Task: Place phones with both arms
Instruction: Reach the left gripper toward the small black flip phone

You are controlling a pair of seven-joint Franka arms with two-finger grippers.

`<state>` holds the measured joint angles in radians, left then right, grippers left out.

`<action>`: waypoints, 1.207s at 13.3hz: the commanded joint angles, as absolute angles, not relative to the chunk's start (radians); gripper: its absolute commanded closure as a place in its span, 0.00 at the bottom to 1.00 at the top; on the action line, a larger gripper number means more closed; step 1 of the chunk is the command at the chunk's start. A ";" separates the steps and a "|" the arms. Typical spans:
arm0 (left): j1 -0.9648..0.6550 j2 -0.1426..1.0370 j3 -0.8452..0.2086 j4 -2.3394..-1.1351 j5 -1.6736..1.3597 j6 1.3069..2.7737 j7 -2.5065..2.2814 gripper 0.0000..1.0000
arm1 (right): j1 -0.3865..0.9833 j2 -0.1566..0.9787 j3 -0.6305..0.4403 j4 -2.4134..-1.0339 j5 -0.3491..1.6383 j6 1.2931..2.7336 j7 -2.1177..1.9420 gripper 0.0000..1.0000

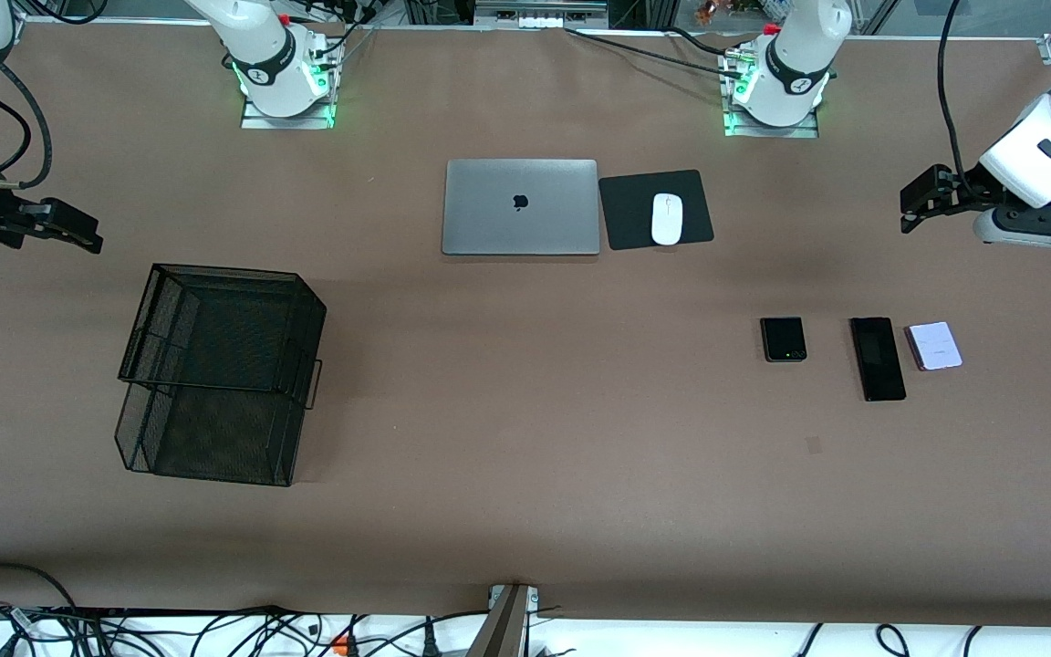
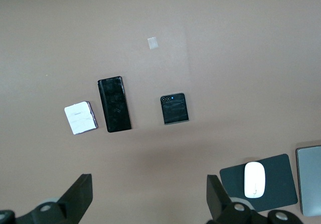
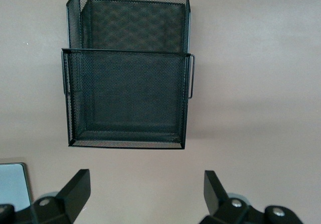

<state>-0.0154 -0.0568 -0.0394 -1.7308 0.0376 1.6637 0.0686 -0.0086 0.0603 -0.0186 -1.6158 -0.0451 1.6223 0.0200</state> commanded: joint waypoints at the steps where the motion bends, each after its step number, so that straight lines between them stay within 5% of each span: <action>1: -0.021 -0.020 -0.032 -1.672 0.043 1.637 0.086 0.00 | -0.015 0.055 -0.015 -1.620 -0.038 1.628 0.008 0.00; 9: -0.029 -0.009 -0.038 -1.672 0.023 1.618 0.084 0.00 | -0.014 0.055 -0.015 -1.620 -0.038 1.628 0.008 0.00; 16: -0.025 0.248 -0.038 -1.657 0.009 1.607 0.034 0.00 | -0.014 0.055 -0.015 -1.620 -0.038 1.628 0.008 0.00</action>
<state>-0.0226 0.1405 -0.0428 -1.6961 0.0322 1.6069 0.0593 -0.0086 0.0604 -0.0185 -1.6158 -0.0451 1.6225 0.0200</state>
